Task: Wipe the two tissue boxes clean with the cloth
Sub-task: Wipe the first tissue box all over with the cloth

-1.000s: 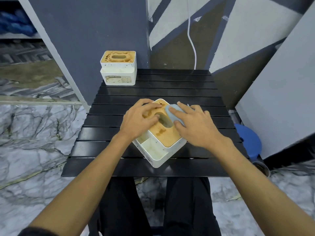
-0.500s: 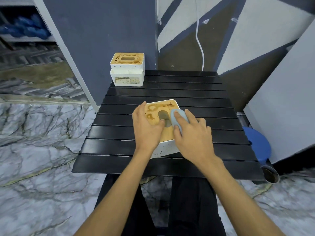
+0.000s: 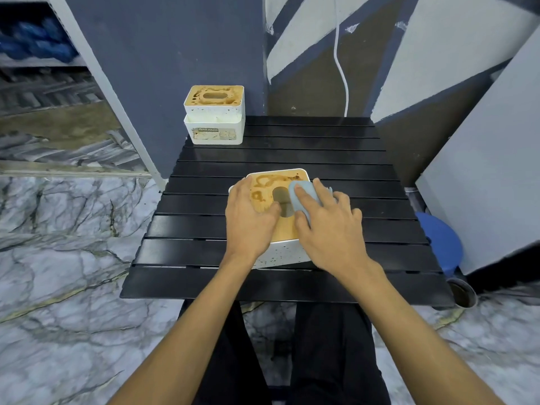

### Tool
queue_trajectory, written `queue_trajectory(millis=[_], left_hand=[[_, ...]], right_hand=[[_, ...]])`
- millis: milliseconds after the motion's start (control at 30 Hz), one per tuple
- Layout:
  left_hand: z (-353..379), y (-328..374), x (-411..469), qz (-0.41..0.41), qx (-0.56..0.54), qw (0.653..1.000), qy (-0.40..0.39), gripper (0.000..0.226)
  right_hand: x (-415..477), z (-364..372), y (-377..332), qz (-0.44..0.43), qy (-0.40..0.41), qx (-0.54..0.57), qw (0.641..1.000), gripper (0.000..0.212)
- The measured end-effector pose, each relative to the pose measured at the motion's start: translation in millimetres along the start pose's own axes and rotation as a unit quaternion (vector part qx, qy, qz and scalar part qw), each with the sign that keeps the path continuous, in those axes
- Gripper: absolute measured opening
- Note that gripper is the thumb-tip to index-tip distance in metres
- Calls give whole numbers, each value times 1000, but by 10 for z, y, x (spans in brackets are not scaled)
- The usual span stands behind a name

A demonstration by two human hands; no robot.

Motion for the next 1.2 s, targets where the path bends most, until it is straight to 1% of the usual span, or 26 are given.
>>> queue_trajectory(millis=[67,167,267,400,533,600,800,933,1067,1200], left_hand=[[0,5,-3,1,-2,1000,2,54],[12,12,-4,3,5,1000,-12,57],[10,18,-1,9,18,1000,-20,59],[5,20,-5,0,18,1000,-19,62],[9,36,-8,-3,5,1000,-16,57],[12,49,-13,2,17,1000,-20,57],[6,52,-20,3,51,999,-19,59],[3,70,-13,9,80,997,-11,53],[26,6,-12,-1,95,995,-15,66],[23,-12,7,2,114,993,3,65]], right_hand=[[-191,-17,44,-9,9,6,1000,48],[-329,-20,83,6,0,0,1000,54],[-104,-4,13,19,12,-9,1000,50],[84,47,-45,23,-16,-8,1000,48],[-283,-20,58,15,-7,7,1000,48],[-335,-34,83,16,-8,-1,1000,49],[83,22,-41,29,-25,-10,999,50],[-107,-5,4,21,-22,-8,999,50],[-312,-30,66,21,-20,5,1000,50],[-121,-9,22,24,-26,15,999,50]])
Point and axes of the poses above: each hand's wrist, its own x-axis towards the middle knuckle, its own z-axis out of the palm, y = z × x, the point moved 5 cm from there along x, towards the middle knuckle, and after that the axes turned 14 degrees about z, right-handed, at the moved point
